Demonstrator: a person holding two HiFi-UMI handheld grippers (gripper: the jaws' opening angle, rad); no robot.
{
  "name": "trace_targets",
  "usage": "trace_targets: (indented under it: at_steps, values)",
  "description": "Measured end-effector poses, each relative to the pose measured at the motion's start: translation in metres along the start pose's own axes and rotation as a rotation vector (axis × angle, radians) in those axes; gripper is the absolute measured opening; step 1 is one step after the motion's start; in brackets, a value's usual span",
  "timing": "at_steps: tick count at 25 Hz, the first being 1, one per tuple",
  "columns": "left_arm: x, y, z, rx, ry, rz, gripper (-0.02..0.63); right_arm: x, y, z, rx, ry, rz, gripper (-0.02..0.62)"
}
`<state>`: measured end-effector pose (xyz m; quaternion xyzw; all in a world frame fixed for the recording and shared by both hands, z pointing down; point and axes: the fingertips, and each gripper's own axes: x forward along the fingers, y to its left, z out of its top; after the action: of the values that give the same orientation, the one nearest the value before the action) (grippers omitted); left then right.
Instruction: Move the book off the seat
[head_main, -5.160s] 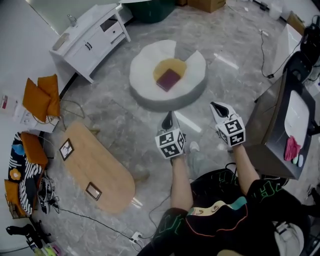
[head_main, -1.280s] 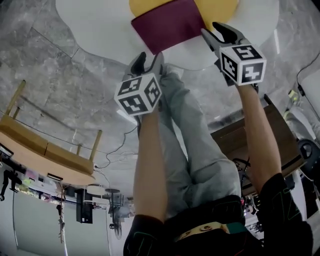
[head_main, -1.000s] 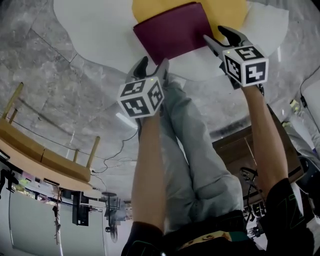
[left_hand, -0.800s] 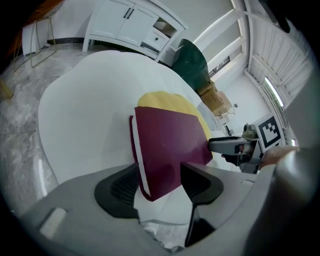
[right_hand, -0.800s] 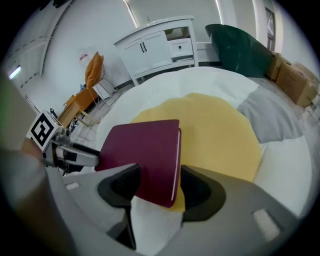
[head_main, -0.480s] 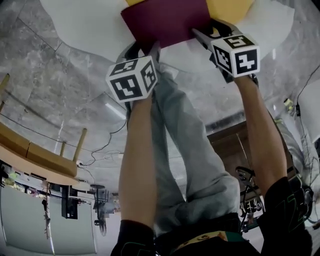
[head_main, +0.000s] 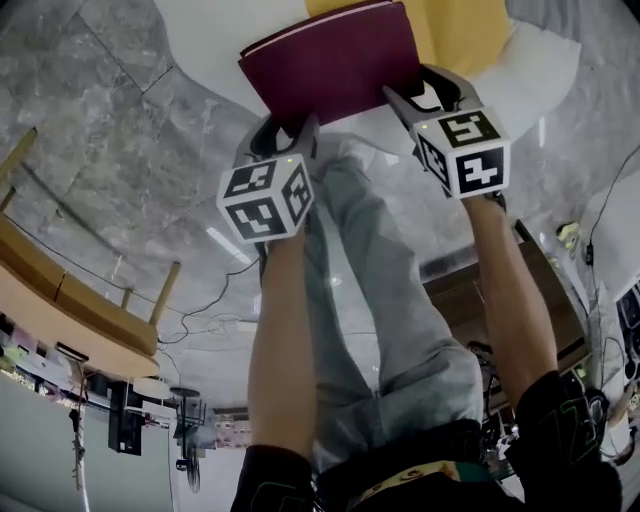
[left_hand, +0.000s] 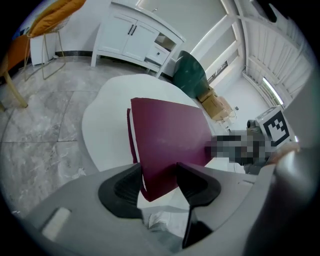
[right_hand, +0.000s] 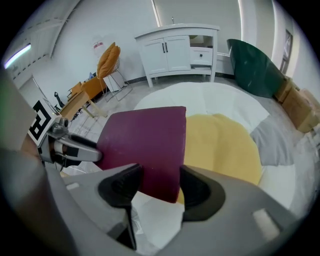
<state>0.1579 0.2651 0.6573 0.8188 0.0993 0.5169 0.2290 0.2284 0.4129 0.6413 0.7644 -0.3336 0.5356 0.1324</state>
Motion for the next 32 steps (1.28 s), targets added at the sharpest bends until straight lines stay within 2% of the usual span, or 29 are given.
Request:
trace_targets:
  at_steps: [6, 12, 19, 24, 32]
  values:
    - [-0.070, 0.052, 0.013, -0.011, -0.096, 0.037, 0.218, -0.004, 0.074, 0.049, -0.082, -0.055, 0.011, 0.245]
    - [-0.168, 0.128, 0.011, -0.072, -0.201, 0.122, 0.212, -0.004, 0.187, 0.103, -0.215, -0.106, 0.067, 0.245]
    - [-0.275, 0.208, -0.014, -0.206, -0.322, 0.220, 0.212, -0.003, 0.322, 0.152, -0.403, -0.122, 0.152, 0.245]
    - [-0.338, 0.259, -0.055, -0.317, -0.385, 0.266, 0.212, 0.000, 0.418, 0.161, -0.531, -0.101, 0.205, 0.245]
    - [-0.425, 0.332, -0.096, -0.479, -0.486, 0.369, 0.213, 0.012, 0.549, 0.187, -0.727, -0.089, 0.305, 0.245]
